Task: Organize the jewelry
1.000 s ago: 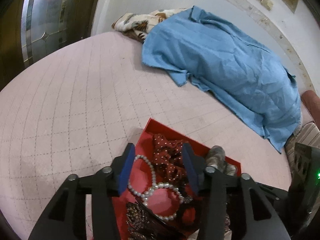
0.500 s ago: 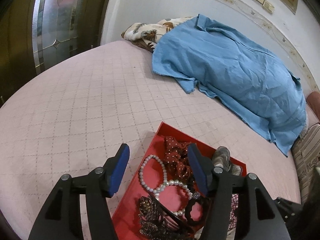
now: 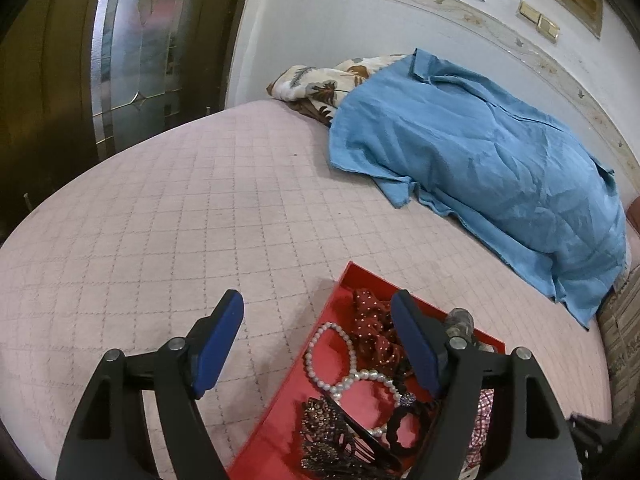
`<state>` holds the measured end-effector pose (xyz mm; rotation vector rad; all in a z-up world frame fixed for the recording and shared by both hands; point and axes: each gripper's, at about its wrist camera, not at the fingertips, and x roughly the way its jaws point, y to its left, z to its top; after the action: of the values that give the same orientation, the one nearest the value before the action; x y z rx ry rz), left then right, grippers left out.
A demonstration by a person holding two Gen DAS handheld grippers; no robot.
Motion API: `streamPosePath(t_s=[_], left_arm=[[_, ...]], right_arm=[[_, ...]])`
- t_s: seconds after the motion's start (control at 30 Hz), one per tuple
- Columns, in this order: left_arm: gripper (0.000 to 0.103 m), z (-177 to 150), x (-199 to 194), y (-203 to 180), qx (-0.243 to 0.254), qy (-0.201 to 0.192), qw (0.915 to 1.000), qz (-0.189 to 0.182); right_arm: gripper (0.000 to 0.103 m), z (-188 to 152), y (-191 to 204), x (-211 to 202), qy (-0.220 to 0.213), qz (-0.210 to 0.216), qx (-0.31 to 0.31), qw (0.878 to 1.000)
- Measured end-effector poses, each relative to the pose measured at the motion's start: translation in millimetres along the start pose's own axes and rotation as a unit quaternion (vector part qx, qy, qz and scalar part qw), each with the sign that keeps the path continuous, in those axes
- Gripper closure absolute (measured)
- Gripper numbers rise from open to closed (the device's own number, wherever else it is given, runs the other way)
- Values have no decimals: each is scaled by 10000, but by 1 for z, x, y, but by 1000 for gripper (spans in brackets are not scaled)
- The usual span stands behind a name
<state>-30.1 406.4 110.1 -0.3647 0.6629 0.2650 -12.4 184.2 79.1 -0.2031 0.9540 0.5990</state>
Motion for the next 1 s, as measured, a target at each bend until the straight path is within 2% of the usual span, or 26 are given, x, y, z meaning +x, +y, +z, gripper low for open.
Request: streamPosePath(t_s=[0.17,0.33,0.4,0.53,0.6,0.7,0.77,0.87,1.0], left_arm=[[28,-4,-3,-3,98,-31,9999,106],[28,-5,-3,-3,184,-37,9996,215],[28,-5,-3,-2,160,-43,9996,223],[28,-5,-3,-2,109,-27,9998,186],[28,-6,-5,-4,152,-53,9997,202],[28,-6,-6,-5,199,-67,9995,225],[28,-6,-8,-5,207,-109,9994,247],[28,-6,-16,-9,327,-305,9980,441],[28,-10,-34,-23,655,-741,9915,844]], right_arm=[[55,-14,40,6,294,255,-617,9973],[55,-27,46,38,743,-138,-753,9943],[55,-31,41,40,753,-243,-732,9942],[55,-35,39,28,651,-474,-919,9925],[53,-35,37,18,507,-393,-897,9939],[43,-37,36,-8,138,-177,-771,9968],[41,-41,35,-23,-91,-133,-711,9973],[40,-50,34,-40,-321,-224,-686,9969],[39,-66,23,-53,-444,-424,-563,9965]])
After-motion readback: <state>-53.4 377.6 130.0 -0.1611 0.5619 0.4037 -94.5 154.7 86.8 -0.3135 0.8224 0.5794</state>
